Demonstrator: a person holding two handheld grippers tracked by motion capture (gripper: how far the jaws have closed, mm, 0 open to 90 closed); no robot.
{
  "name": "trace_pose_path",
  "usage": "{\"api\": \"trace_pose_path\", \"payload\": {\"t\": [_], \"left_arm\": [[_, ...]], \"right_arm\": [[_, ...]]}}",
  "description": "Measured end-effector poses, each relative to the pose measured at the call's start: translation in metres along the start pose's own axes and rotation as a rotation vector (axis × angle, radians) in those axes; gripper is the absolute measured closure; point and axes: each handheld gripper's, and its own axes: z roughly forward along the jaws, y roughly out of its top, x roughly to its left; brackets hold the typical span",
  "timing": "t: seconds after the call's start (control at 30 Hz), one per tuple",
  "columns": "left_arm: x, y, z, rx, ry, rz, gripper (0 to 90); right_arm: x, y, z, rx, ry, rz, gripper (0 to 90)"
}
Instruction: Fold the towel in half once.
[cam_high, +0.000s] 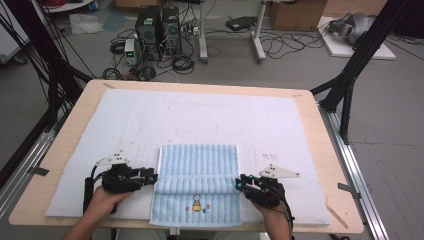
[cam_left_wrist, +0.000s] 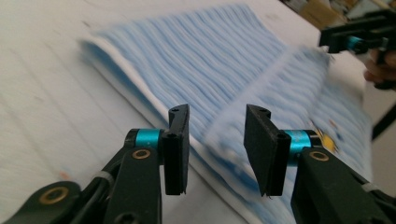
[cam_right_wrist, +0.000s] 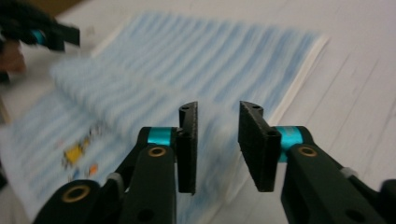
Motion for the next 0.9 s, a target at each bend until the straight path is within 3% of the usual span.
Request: {"api": "trace_pose_path", "payload": {"t": [0.1,0.2,0.3,0.37,0.43,0.53,0.6,0.67,0.9], "left_arm": [[0.015,0.011,0.006,-0.038,0.040,-0.050,60.5],[0.026,0.022,0.017,-0.024,0.069,-0.078,60.6],[0.029,0.028,0.028,0.003,0.085,-0.069,61.4],[0.029,0.029,0.037,0.048,0.096,-0.060,60.9],[0.029,0.028,0.045,0.083,0.098,-0.077,56.1],[0.027,0.026,0.052,0.118,0.124,-0.036,59.5],[0.025,0.024,0.054,0.129,0.128,0.008,72.2],[0.023,0.024,0.055,0.120,0.113,0.032,85.0],[0.033,0.032,0.050,0.023,0.104,-0.013,86.9]], "right_arm": [[-0.011,0.014,0.007,-0.038,-0.040,0.020,62.5],[-0.025,0.027,0.023,0.002,-0.111,0.014,64.2],[-0.035,0.033,0.041,0.051,-0.111,0.017,65.7],[-0.038,0.032,0.051,0.100,-0.110,0.011,66.7],[-0.040,0.031,0.056,0.129,-0.121,0.006,73.0],[-0.043,0.032,0.061,0.151,-0.108,0.004,84.5],[-0.044,0.032,0.062,0.148,-0.097,-0.005,87.7],[-0.044,0.035,0.062,0.132,-0.088,-0.012,87.9],[-0.048,0.043,0.065,0.100,-0.087,-0.003,88.1]]}}
